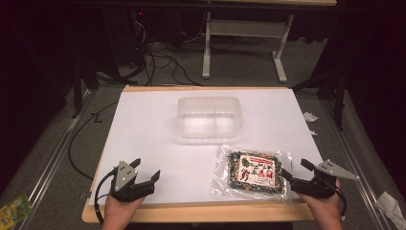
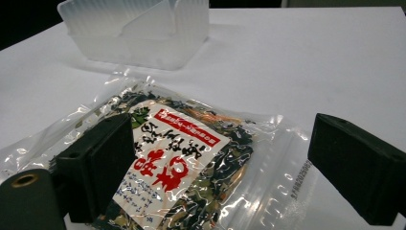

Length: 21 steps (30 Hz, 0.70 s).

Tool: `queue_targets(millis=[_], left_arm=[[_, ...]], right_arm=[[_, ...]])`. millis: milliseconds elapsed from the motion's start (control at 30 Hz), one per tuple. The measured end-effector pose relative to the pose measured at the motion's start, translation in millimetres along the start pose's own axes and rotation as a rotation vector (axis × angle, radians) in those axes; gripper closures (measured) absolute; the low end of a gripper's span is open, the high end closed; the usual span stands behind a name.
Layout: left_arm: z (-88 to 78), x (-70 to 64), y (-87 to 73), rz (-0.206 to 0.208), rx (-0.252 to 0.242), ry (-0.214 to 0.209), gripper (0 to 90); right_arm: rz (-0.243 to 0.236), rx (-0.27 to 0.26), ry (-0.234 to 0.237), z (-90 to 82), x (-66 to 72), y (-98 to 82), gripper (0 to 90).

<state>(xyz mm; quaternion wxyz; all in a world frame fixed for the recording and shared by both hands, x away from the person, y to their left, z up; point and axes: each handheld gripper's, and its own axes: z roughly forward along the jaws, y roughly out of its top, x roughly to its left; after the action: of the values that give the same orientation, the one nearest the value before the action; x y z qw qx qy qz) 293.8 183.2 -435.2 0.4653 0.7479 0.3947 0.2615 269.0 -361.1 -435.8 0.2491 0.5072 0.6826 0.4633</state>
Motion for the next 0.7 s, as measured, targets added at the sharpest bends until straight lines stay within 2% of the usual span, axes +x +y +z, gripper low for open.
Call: queue_targets(millis=[100,267,367,433,567,600,633,700], left_arm=[[-2.2,0.7,-1.5,-0.030,0.001,-0.011,23.2],[0.3,-0.3,-1.5,-0.047,0.022,-0.030,25.3],[3.7,-3.8,-1.1,-0.058,0.029,-0.062,30.1],[7.6,-7.8,-0.2,-0.064,0.035,-0.087,34.1],[19.9,-19.6,4.2,-0.043,0.051,-0.129,35.6],[28.3,-24.8,6.1,-0.054,0.060,-0.159,36.4],[28.3,-24.8,6.1,-0.054,0.060,-0.159,37.2],[36.7,-30.0,8.2,-0.083,0.065,-0.203,38.4]], right_arm=[[-0.019,-0.004,0.008,-0.9,5.5,1.0,9.3],[-0.024,0.005,0.007,-0.4,8.1,1.1,9.6],[-0.018,0.021,-0.010,0.8,7.3,-0.7,10.2],[0.006,0.029,-0.017,1.8,4.0,-1.9,10.5],[0.025,0.056,-0.044,2.4,-4.1,-4.6,10.9],[0.048,0.074,-0.054,4.2,-8.0,-7.2,11.6],[0.048,0.074,-0.054,4.2,-8.0,-7.2,11.6],[0.068,0.098,-0.059,7.5,-12.0,-10.6,11.8]])
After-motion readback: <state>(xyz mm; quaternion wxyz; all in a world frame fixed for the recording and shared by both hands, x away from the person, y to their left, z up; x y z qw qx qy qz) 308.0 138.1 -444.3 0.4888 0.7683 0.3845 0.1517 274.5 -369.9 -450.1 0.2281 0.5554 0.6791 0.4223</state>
